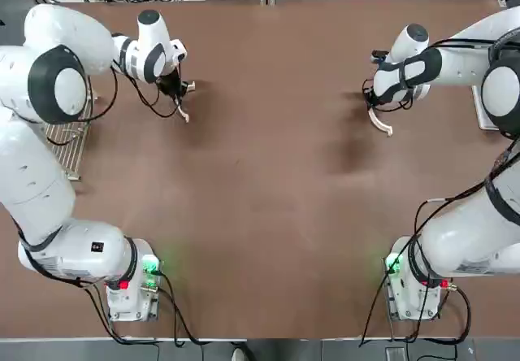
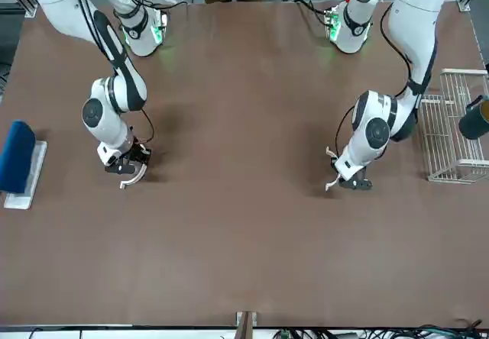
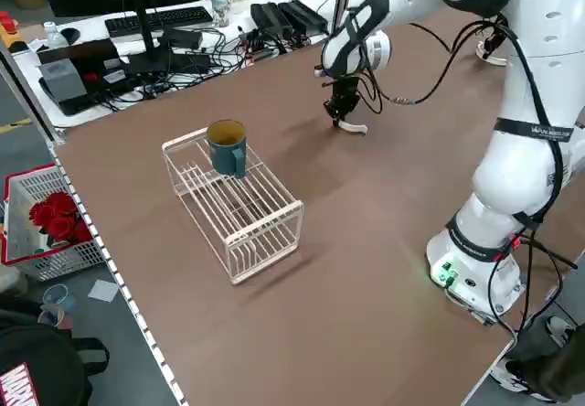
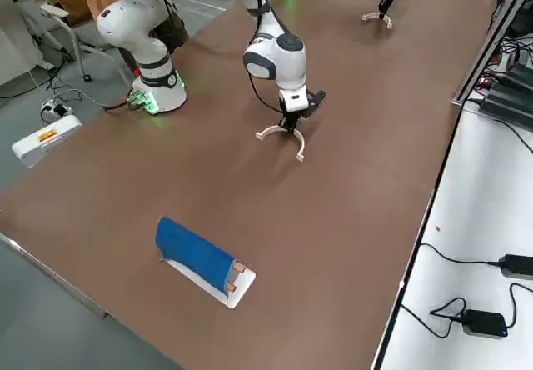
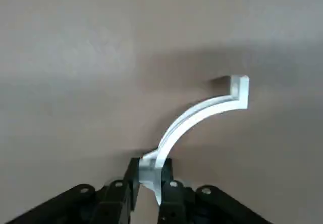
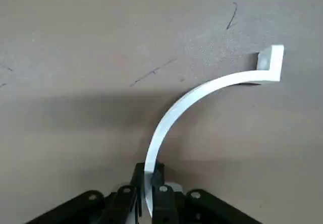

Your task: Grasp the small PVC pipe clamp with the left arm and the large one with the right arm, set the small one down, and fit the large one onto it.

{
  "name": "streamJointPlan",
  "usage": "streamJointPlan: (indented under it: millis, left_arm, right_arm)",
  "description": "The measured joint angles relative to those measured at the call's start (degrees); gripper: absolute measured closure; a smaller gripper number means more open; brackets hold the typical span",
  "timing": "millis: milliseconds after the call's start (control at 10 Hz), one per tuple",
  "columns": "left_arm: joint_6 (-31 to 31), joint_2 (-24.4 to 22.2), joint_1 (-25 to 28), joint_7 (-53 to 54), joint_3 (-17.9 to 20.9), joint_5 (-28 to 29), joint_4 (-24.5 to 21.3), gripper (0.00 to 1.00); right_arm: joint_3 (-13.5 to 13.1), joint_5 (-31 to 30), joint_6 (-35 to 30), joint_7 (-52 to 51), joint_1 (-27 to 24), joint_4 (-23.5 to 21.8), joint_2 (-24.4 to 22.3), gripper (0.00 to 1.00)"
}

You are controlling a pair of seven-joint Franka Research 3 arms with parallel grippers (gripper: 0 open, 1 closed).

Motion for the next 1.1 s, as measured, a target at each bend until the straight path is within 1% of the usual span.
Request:
streamJointPlan:
  millis: [100, 200, 300, 400, 500, 600, 700, 800, 900, 1000, 1100]
  left_arm:
    - [-4.7, -1.2, 0.0, -1.0, -0.9, 0.0, 2.7, 0.79]
    - [-11.5, -2.6, 0.0, -4.3, -3.2, -0.2, 7.3, 0.79]
    - [-18.0, -3.4, -0.3, -9.4, -6.6, -0.5, 12.7, 0.79]
    - [-21.8, -3.2, -1.3, -15.4, -10.0, -0.8, 17.2, 0.79]
    - [-23.1, -2.2, -3.8, -21.4, -12.7, -0.9, 20.3, 0.79]
    - [-23.2, 0.2, -8.3, -27.1, -13.4, -0.9, 23.3, 0.79]
    - [-23.1, 4.1, -13.3, -31.8, -13.4, -0.9, 27.3, 0.79]
    - [-22.9, 8.9, -18.7, -35.2, -12.9, -0.9, 32.2, 0.79]
    - [-22.7, 13.6, -24.0, -37.7, -11.3, -0.8, 37.2, 0.79]
    - [-22.0, 17.7, -29.0, -39.1, -8.3, -0.7, 41.0, 0.79]
    - [-19.8, 20.9, -33.3, -39.8, -5.1, -0.7, 43.5, 0.79]
  right_arm:
    - [0.0, 0.0, -1.8, 0.0, 0.0, 0.8, -0.1, 0.91]
    - [0.0, 0.0, -5.5, 0.2, 0.0, 2.9, -0.4, 0.91]
    - [0.1, 0.0, -11.0, 0.8, 0.0, 6.0, -1.3, 0.91]
    - [0.2, 0.0, -17.9, 1.2, 0.1, 9.9, -2.8, 0.91]
    - [0.3, 0.0, -24.4, 1.5, 0.2, 14.0, -4.4, 0.91]
    - [0.4, 0.0, -30.4, 1.6, 0.3, 18.1, -5.9, 0.91]
    - [0.6, 0.0, -36.2, 1.7, 0.5, 22.5, -6.7, 0.91]
    - [1.3, -0.1, -41.3, 1.7, 0.7, 27.2, -7.1, 0.91]
    - [2.5, -0.1, -45.4, 1.7, 0.9, 31.9, -7.0, 0.91]
    - [3.9, 0.0, -47.7, 2.3, 1.2, 36.0, -7.0, 0.91]
    - [5.1, 0.0, -48.4, 3.3, 1.4, 39.2, -6.8, 0.91]
